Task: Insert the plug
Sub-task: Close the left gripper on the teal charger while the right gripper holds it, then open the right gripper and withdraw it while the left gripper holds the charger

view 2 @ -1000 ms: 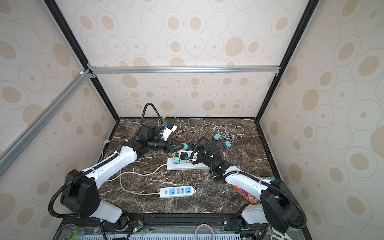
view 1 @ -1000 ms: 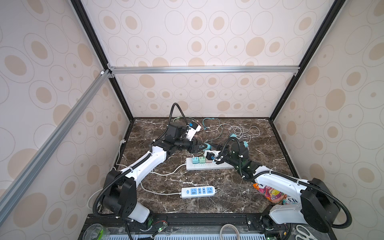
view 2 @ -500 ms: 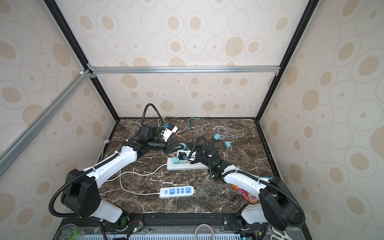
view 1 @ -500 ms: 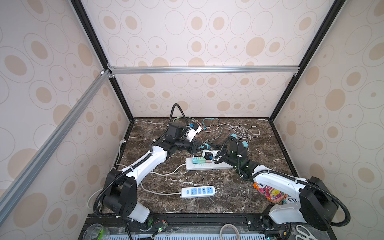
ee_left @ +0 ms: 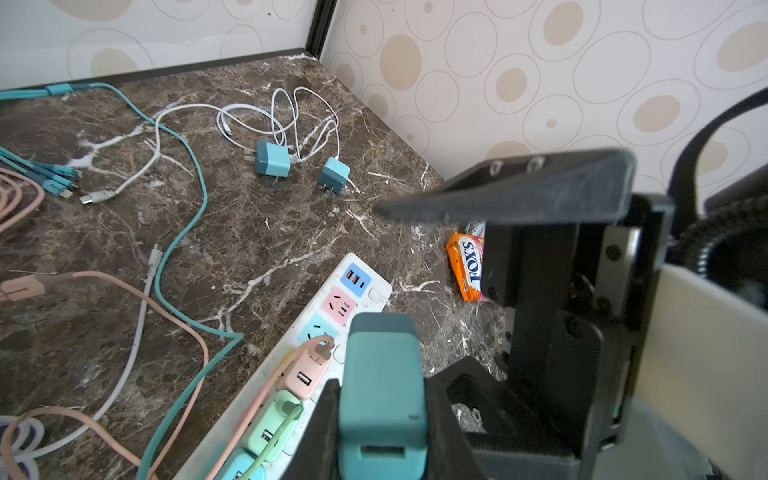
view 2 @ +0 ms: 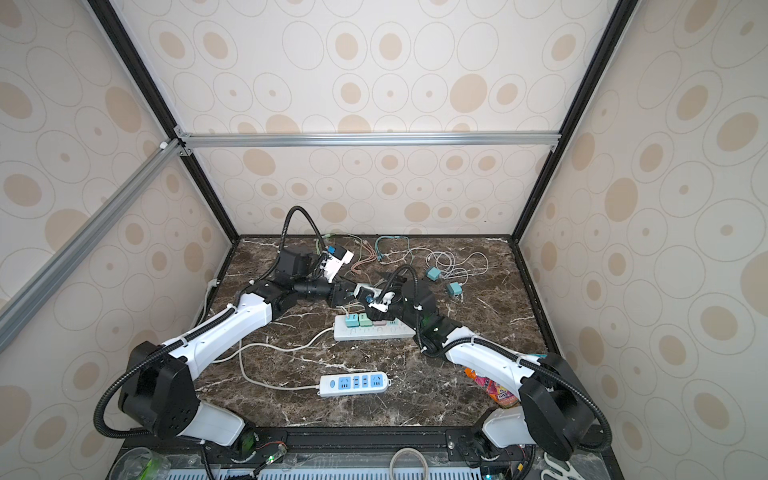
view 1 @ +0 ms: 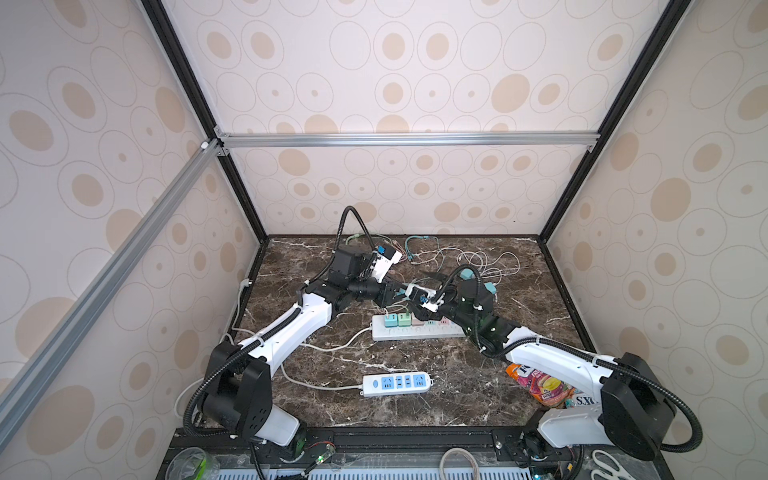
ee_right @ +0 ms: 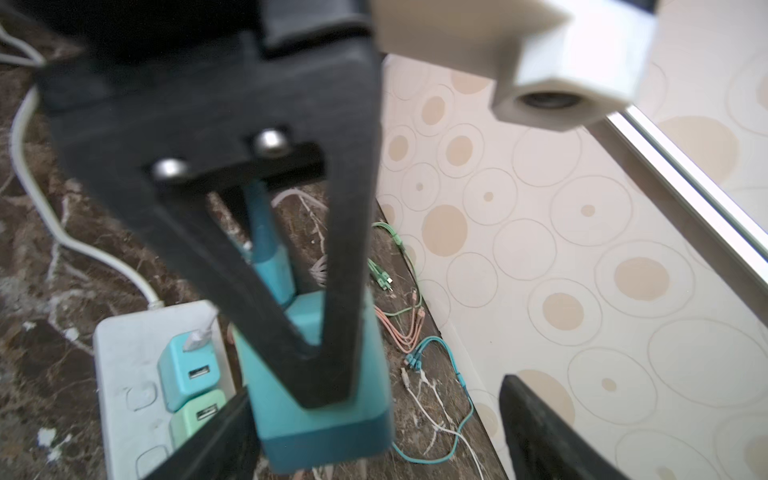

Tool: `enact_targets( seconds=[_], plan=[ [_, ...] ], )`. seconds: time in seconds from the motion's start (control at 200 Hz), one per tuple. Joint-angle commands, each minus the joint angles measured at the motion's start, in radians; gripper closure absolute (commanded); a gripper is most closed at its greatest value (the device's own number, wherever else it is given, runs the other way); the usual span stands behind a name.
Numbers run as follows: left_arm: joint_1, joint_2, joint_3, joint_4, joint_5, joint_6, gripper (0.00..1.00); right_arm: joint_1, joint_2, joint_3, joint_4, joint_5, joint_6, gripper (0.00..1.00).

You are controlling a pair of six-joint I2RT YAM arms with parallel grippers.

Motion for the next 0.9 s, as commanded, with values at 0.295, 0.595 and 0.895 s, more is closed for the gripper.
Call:
enact_targets(
  seconds=[0.295,0.595,0.895],
  plan=[
    [0.004,-0.151,0.109,0.079,0.01,-0.073,1.0,-0.229,0.054,0.221,-0.337,0.268,0.922,0.0],
    [0.004,-0.175,0.186,0.087,0.02,-0.089,1.0,-0.33,0.277,0.381,-0.625,0.082,1.364,0.0],
    [0.002,-0.176,0.193,0.109,0.056,-0.1,1.0,-0.358,0.578,0.576,-0.679,-0.207,1.511,0.0]
  ],
)
